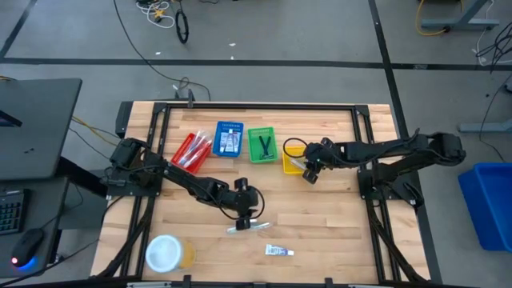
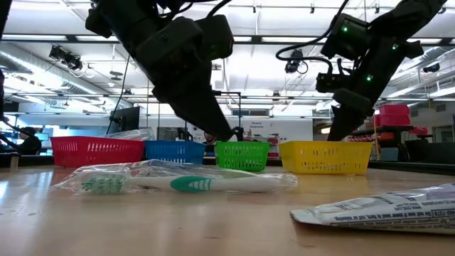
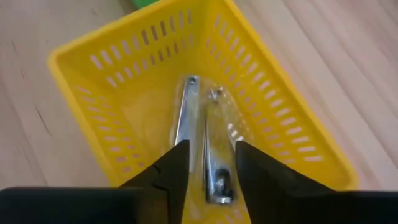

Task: Pick & Place Travel size toiletries
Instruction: Put the silver nail cutter into the yellow bin, then put the green toothbrush into the red bin

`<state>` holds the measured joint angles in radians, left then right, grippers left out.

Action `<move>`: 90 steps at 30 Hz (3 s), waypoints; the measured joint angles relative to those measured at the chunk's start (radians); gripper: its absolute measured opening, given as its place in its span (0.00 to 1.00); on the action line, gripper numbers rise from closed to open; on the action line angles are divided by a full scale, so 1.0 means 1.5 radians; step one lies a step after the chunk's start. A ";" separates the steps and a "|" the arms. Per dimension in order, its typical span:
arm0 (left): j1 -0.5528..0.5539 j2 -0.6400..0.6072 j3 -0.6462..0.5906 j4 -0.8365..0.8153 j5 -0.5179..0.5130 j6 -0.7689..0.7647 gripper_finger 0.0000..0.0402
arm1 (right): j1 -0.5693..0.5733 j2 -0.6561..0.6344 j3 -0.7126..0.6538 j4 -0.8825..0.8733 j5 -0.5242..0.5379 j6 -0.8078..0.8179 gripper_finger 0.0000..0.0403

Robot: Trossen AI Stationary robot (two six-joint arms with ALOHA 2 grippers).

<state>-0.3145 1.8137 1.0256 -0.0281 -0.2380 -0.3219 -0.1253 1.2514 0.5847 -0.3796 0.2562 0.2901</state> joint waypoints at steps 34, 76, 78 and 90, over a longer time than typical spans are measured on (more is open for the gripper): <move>-0.092 0.003 0.000 -0.107 0.124 -0.021 0.38 | 0.198 0.018 -0.001 0.322 -0.049 0.017 0.50; -0.118 0.002 -0.017 -0.230 0.044 -0.130 0.34 | 0.200 0.033 -0.001 0.381 -0.033 -0.058 0.46; -0.118 0.000 -0.025 -0.229 0.043 -0.131 0.29 | 0.200 0.033 -0.001 0.381 -0.033 -0.054 0.46; -0.118 0.002 0.020 -0.311 0.004 -0.163 0.09 | 0.200 0.033 -0.001 0.381 -0.033 -0.006 0.45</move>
<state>-0.4919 1.8173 1.0562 -0.4941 -0.2324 -0.5663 0.1753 1.3014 0.5838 0.1919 0.2064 0.2811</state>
